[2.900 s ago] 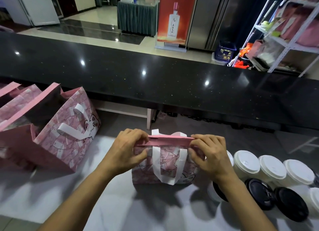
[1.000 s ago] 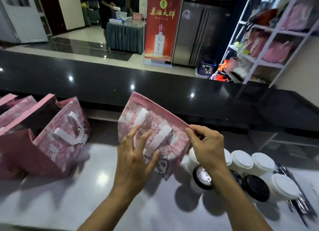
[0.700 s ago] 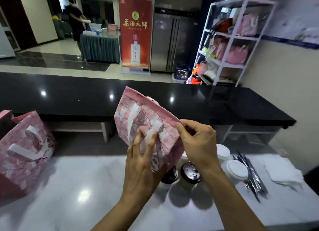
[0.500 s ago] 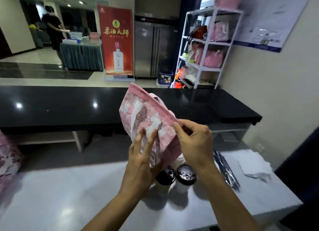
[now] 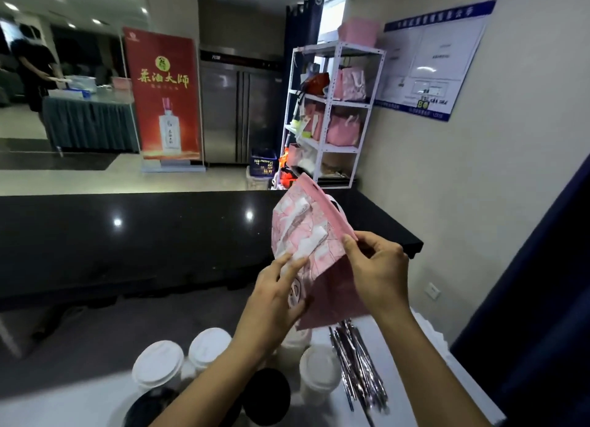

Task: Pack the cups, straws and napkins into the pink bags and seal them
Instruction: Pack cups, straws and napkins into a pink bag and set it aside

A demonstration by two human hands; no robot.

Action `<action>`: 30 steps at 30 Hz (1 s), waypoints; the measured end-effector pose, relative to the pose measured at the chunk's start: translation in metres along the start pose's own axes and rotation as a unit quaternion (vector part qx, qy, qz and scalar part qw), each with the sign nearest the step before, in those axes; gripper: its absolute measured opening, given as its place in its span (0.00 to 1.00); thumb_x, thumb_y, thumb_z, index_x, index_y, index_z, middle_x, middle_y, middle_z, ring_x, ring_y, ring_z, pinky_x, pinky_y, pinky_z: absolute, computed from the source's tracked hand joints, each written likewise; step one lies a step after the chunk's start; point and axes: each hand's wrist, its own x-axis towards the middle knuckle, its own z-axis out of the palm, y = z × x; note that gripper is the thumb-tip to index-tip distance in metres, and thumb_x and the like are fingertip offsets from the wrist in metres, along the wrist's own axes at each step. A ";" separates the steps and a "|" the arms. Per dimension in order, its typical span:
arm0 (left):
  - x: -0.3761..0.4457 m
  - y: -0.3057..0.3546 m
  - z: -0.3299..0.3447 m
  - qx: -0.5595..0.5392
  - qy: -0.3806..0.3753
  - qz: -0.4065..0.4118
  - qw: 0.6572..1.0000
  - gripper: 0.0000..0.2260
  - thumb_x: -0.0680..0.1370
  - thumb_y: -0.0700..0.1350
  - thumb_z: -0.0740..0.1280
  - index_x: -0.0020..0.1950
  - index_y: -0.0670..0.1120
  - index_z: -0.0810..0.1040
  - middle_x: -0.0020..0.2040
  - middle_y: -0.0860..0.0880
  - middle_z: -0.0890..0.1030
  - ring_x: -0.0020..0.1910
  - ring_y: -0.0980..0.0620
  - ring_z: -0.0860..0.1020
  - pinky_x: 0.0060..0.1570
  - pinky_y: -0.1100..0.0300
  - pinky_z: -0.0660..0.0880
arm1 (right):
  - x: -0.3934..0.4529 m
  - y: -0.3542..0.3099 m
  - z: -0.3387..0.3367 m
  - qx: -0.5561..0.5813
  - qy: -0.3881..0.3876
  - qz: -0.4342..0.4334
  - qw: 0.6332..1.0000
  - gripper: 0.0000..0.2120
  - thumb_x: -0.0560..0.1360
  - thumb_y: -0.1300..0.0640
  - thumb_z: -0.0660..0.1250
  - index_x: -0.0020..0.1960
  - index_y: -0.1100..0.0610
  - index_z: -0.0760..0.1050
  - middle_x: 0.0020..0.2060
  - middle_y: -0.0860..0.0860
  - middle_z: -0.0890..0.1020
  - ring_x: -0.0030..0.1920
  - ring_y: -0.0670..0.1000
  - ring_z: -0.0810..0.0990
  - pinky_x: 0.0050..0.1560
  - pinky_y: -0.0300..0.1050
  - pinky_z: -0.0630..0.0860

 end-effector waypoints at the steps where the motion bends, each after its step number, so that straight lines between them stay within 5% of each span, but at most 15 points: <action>1: 0.012 -0.001 0.008 -0.007 -0.009 0.000 1.000 0.31 0.74 0.49 0.74 0.76 0.57 0.66 0.76 0.54 0.64 0.73 0.52 0.65 0.70 0.64 0.61 | 0.012 0.007 0.000 -0.001 -0.001 0.006 1.000 0.04 0.76 0.54 0.73 0.48 0.53 0.86 0.34 0.37 0.84 0.38 0.38 0.82 0.40 0.33 0.76; 5: 0.058 -0.005 0.038 -0.039 -0.041 0.006 0.998 0.31 0.77 0.45 0.71 0.77 0.58 0.65 0.77 0.57 0.62 0.73 0.57 0.65 0.70 0.64 0.61 | 0.054 0.039 -0.003 0.012 0.000 0.021 1.000 0.05 0.76 0.50 0.73 0.48 0.50 0.85 0.37 0.41 0.85 0.40 0.42 0.83 0.43 0.39 0.79; 10: 0.111 -0.012 0.070 -0.067 -0.056 0.012 0.996 0.29 0.77 0.41 0.69 0.76 0.58 0.66 0.75 0.57 0.64 0.73 0.58 0.67 0.69 0.63 0.68 | 0.083 0.088 -0.010 -0.011 -0.012 0.024 1.000 0.10 0.77 0.54 0.71 0.58 0.46 0.81 0.48 0.42 0.80 0.46 0.41 0.81 0.47 0.33 0.76; 14: 0.156 -0.014 0.102 -0.091 -0.058 0.011 0.994 0.29 0.77 0.41 0.69 0.76 0.58 0.66 0.74 0.58 0.65 0.72 0.57 0.68 0.64 0.52 0.75 | 0.111 0.144 -0.014 -0.075 0.031 0.037 0.996 0.11 0.75 0.59 0.70 0.55 0.47 0.82 0.45 0.46 0.78 0.44 0.45 0.80 0.46 0.41 0.77; 20: 0.226 -0.002 0.157 -0.091 -0.050 -0.016 0.994 0.28 0.78 0.42 0.70 0.75 0.58 0.66 0.73 0.60 0.65 0.72 0.58 0.68 0.64 0.51 0.75 | 0.171 0.223 -0.021 -0.066 0.038 0.086 0.993 0.07 0.77 0.58 0.69 0.52 0.48 0.81 0.44 0.46 0.82 0.44 0.45 0.81 0.48 0.48 0.79; 30: 0.333 -0.003 0.230 -0.083 -0.039 -0.075 0.993 0.29 0.78 0.42 0.69 0.74 0.62 0.64 0.72 0.62 0.66 0.70 0.56 0.70 0.63 0.48 0.76 | 0.278 0.313 -0.010 -0.025 -0.016 0.094 0.995 0.14 0.76 0.57 0.69 0.59 0.46 0.79 0.50 0.45 0.83 0.48 0.46 0.82 0.52 0.47 0.79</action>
